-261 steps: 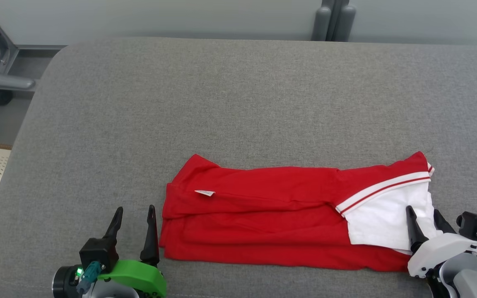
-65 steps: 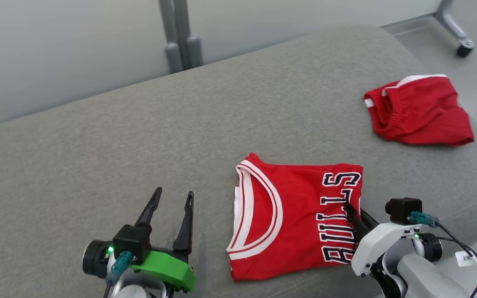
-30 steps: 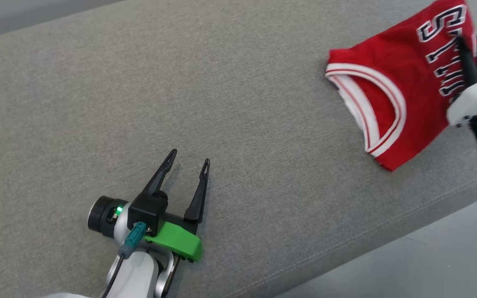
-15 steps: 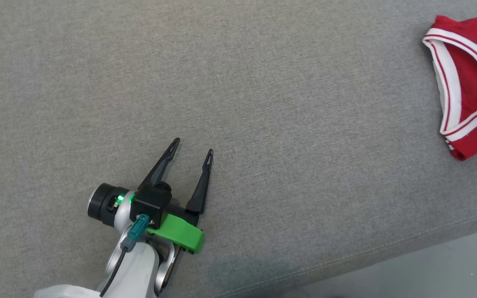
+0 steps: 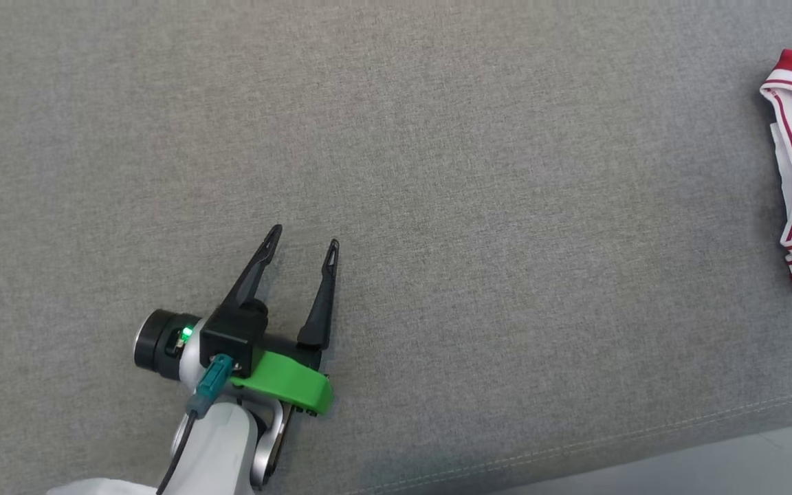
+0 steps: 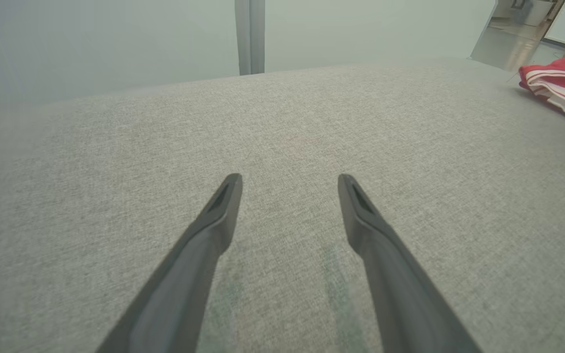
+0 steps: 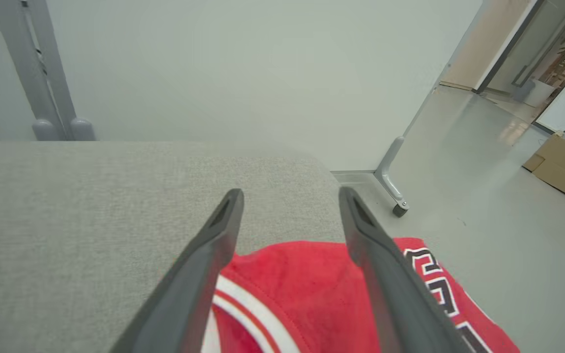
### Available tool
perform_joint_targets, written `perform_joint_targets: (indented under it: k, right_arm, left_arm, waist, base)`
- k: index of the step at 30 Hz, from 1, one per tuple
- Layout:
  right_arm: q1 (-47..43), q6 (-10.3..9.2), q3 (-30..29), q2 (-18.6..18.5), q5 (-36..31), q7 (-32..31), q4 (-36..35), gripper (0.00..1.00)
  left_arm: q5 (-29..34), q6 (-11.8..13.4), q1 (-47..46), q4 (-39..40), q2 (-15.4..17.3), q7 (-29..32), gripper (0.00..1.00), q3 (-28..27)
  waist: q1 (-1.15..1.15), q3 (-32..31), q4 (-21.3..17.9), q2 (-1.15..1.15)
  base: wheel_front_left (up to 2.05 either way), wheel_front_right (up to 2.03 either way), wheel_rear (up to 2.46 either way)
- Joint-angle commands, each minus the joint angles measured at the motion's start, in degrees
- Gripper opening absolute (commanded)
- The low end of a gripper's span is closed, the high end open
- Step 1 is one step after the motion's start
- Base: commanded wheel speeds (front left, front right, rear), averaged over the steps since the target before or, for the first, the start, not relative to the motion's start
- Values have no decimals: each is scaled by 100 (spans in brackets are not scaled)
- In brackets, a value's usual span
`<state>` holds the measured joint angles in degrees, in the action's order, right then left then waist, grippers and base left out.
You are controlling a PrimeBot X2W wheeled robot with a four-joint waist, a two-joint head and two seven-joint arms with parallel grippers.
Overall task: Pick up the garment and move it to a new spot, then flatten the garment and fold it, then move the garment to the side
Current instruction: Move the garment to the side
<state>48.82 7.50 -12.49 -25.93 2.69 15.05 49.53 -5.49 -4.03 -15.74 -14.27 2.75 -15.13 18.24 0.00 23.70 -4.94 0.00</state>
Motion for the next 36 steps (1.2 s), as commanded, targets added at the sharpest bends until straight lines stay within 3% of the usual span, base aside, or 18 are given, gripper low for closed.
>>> perform_joint_targets:
  k: [1,3,5,13,21,36]
  right_arm:
    - [-307,-4,62,215,-78,10,-208,100]
    - [-826,-4,309,655,-18,11,-793,100]
    - [-1155,-5,424,855,119,12,-1063,100]
    - [-2434,-4,1072,1554,512,11,-1508,100]
    - [-3028,-4,1352,1830,687,11,-1558,100]
    - [-3483,-4,1373,2003,-179,11,-1929,100]
  left_arm:
    - [-39,56,78,0,32,5,100,-51]
    - [-116,150,151,-35,31,5,100,-122]
    - [-132,212,218,-49,29,5,100,-166]
    - [-231,379,612,-367,27,5,100,-617]
    - [-191,397,924,-680,27,5,100,-979]
    - [-153,425,1006,-1209,27,6,100,-1458]
  waist:
    - [0,-219,76,0]
    - [0,-466,154,0]
    - [0,-646,217,0]
    - [0,-1451,482,0]
    - [0,-1990,586,0]
    - [0,-2498,631,0]
  base:
    - [0,0,0]
    - [0,0,0]
    - [0,0,0]
    - [0,0,0]
    - [0,0,0]
    - [0,0,0]
